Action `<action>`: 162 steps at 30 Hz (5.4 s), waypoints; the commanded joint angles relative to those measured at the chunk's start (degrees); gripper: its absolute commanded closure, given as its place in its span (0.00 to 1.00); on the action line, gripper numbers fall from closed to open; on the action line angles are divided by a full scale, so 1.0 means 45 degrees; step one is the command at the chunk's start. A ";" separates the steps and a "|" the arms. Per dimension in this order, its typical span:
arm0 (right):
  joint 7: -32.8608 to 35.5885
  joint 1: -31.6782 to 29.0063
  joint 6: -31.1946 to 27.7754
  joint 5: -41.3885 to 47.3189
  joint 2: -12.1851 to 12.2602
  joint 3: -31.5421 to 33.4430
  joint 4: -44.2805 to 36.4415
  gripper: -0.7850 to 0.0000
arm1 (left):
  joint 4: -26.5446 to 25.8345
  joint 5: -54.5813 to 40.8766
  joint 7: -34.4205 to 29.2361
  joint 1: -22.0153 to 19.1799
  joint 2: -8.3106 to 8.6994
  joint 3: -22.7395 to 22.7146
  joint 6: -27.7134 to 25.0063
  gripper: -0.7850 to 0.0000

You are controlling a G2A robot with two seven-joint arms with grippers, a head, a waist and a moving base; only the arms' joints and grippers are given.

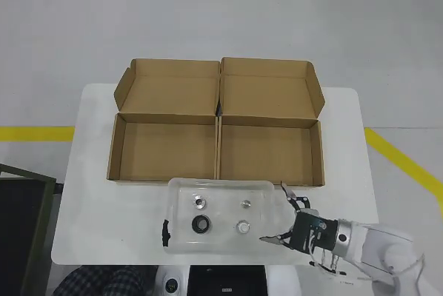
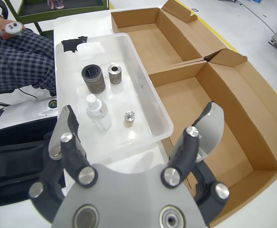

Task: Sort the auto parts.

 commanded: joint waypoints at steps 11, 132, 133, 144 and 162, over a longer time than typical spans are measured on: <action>0.1680 0.1153 -0.0211 -0.0135 0.0097 -0.1725 0.0399 0.00 | 0.0000 0.0000 0.0000 0.0000 0.0000 0.0000 0.0000 0.00; -0.1884 0.5917 0.4922 0.6747 0.0031 -0.4306 0.4333 1.00 | 0.0000 0.0000 0.0000 0.0000 0.0000 0.0000 0.0000 0.00; -0.1842 0.5943 0.5117 0.6371 0.0020 -0.4359 0.4335 1.00 | 0.0000 0.0000 0.0000 0.0000 0.0000 0.0000 0.0000 0.00; -0.1031 0.6835 0.7060 0.3045 -0.0153 -0.5072 0.4847 1.00 | 0.0000 0.0000 0.0000 0.0000 0.0000 0.0000 0.0000 0.00; 0.1089 0.9756 0.8089 0.2270 -0.0891 -0.7339 0.7757 1.00 | 0.0000 0.0000 0.0000 0.0000 0.0000 0.0000 0.0000 0.00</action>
